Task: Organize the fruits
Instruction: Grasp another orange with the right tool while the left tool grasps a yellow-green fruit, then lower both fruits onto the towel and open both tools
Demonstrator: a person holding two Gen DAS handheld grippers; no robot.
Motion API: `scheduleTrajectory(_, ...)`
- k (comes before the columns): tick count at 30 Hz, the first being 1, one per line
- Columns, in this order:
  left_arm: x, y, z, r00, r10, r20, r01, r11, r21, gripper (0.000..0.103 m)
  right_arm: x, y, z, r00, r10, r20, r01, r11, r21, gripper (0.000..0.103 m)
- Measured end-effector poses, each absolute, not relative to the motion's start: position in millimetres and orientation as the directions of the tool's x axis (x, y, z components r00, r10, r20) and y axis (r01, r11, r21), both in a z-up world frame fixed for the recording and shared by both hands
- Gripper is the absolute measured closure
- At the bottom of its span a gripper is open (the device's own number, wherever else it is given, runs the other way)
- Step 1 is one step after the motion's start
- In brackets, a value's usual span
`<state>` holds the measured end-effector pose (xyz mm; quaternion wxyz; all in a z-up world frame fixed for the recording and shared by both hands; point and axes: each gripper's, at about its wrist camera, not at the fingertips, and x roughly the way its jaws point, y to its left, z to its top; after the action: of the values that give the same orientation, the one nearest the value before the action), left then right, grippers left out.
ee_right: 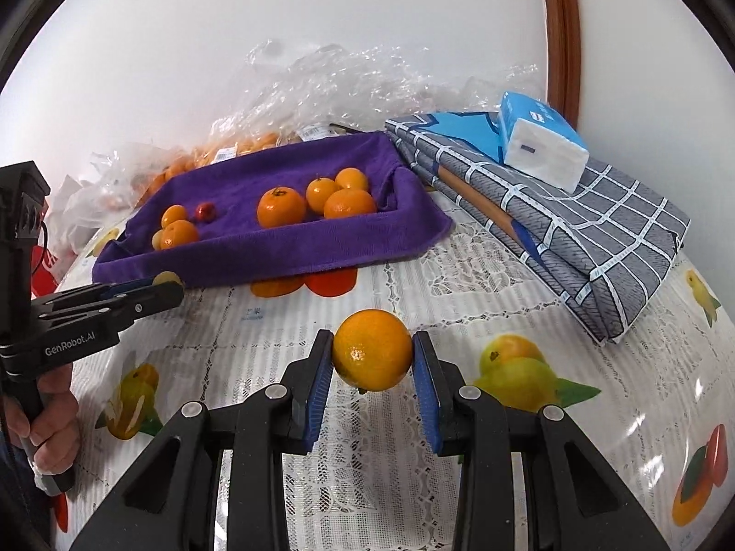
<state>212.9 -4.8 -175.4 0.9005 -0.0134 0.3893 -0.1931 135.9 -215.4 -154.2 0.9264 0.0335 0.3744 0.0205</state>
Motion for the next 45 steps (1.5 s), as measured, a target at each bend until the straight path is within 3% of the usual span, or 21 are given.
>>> scheduleTrajectory(11, 206, 18, -156, 0.711, -0.389, -0.586, 0.305, 0.921, -0.242, 0.076, 146, -216, -142, 0.758, 0.066, -0.648, 0.005, 0.994, 0.108, 0.069)
scheduleTrajectory(17, 205, 66, -128, 0.803, -0.315, -0.506, 0.165, 0.933, -0.320, 0.076, 173, -207, -104, 0.808, 0.113, -0.579, -0.045, 0.990, 0.131, 0.069)
scheduleTrajectory(24, 238, 103, -98, 0.847, -0.234, -0.477, 0.050, 0.929, -0.368, 0.076, 211, -195, -67, 0.856, 0.113, -0.504, -0.086, 0.993, 0.076, 0.069)
scheduleTrajectory(28, 264, 99, -96, 0.852, -0.233, -0.469, 0.035, 0.919, -0.393, 0.076, 241, -193, -68, 0.847, 0.147, -0.510, -0.104, 0.988, 0.112, 0.069)
scheduleTrajectory(45, 347, 62, -163, 0.719, -0.250, -0.649, 0.007, 0.936, -0.353, 0.076, 340, -158, -137, 0.693, 0.189, -0.696, -0.147, 0.982, 0.120, 0.069)
